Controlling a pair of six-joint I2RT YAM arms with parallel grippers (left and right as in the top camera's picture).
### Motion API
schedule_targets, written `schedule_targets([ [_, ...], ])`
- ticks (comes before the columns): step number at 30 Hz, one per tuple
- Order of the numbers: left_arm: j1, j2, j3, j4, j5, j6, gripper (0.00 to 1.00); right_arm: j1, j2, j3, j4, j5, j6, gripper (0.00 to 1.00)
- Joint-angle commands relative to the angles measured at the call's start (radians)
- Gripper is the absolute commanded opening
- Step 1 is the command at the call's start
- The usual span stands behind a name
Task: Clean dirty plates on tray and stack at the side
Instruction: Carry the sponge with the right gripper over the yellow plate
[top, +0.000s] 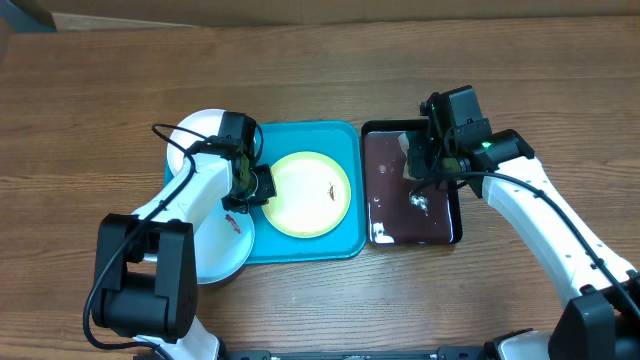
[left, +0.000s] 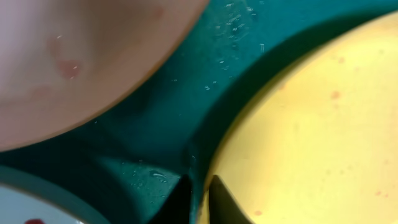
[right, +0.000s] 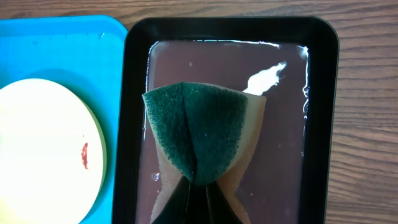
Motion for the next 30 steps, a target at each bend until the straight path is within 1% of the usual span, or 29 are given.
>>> schedule_targets([
  [1,-0.008,0.011,-0.009,0.006,0.011,-0.004,0.04,0.004,-0.005,0.002,-0.003,0.003,-0.009,0.04],
  [4,-0.008,0.011,-0.009,0.003,0.011,-0.017,0.04,0.004,-0.005,0.002,-0.038,0.003,-0.062,0.04],
  [7,-0.008,0.011,-0.009,0.002,0.011,-0.050,0.04,0.004,-0.005,0.002,-0.071,0.013,-0.084,0.04],
  [13,-0.014,0.011,-0.009,0.002,0.011,-0.049,0.04,0.004,-0.005,0.002,-0.055,0.071,-0.075,0.04],
  [17,-0.016,0.011,-0.009,0.000,0.011,-0.049,0.04,0.004,-0.005,0.008,-0.016,0.070,-0.048,0.04],
  [21,-0.015,0.011,-0.009,-0.005,0.011,-0.049,0.04,0.004,-0.005,0.109,-0.104,0.017,-0.048,0.04],
  [26,-0.017,0.011,-0.009,0.003,0.011,-0.050,0.04,0.012,-0.005,0.262,-0.217,0.014,-0.049,0.04],
  [30,-0.027,0.011,-0.009,0.007,0.011,-0.050,0.04,0.053,-0.005,0.312,-0.212,0.007,-0.050,0.04],
])
